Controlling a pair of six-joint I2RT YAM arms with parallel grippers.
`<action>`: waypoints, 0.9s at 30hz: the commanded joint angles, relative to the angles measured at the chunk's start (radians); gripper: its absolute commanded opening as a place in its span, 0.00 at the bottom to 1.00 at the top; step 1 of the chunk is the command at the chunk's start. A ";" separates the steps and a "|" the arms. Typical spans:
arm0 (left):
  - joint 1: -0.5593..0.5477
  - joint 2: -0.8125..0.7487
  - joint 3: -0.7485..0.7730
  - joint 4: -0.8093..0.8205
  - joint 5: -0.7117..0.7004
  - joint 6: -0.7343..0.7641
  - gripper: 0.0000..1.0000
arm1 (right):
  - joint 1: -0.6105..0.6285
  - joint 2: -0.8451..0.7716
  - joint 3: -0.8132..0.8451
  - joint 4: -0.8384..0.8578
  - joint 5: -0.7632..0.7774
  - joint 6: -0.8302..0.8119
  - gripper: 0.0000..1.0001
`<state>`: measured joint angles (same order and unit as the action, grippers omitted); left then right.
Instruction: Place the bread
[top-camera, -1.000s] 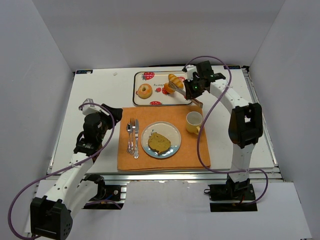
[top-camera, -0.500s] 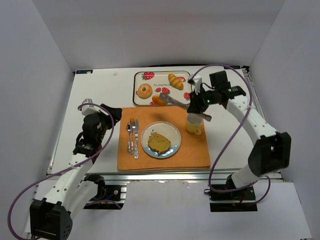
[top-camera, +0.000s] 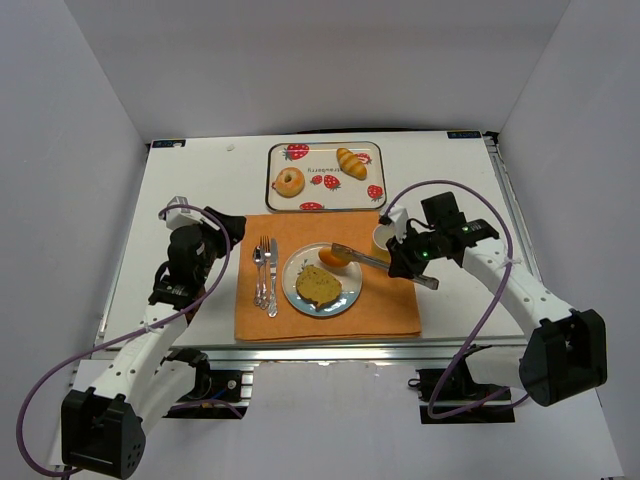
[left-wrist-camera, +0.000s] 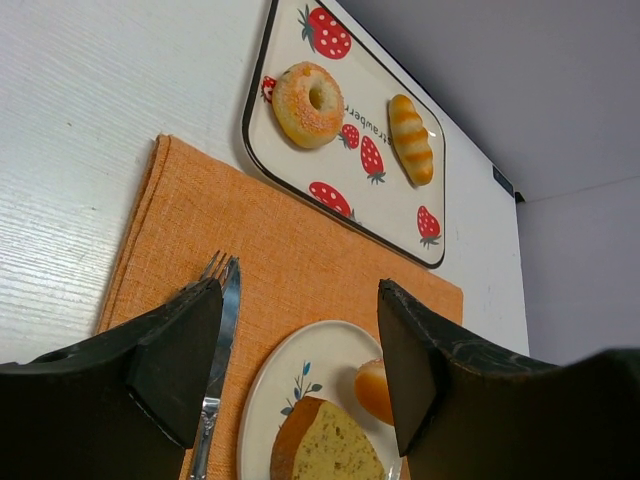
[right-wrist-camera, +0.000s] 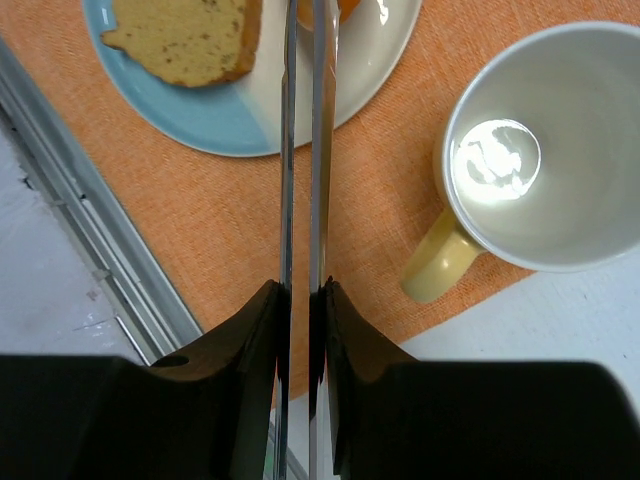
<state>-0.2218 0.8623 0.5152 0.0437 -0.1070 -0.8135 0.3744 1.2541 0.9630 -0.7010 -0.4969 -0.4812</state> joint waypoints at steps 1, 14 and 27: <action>0.002 -0.014 -0.004 0.022 0.009 -0.003 0.73 | 0.004 -0.016 -0.010 0.077 0.040 0.007 0.09; 0.002 -0.026 -0.009 0.015 0.001 -0.001 0.73 | 0.014 -0.021 -0.012 0.067 0.026 -0.017 0.34; 0.002 -0.025 -0.015 0.019 0.003 -0.001 0.73 | 0.014 -0.053 0.008 0.063 -0.003 -0.022 0.45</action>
<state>-0.2218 0.8494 0.5129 0.0463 -0.1070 -0.8135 0.3820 1.2362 0.9504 -0.6704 -0.4641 -0.4976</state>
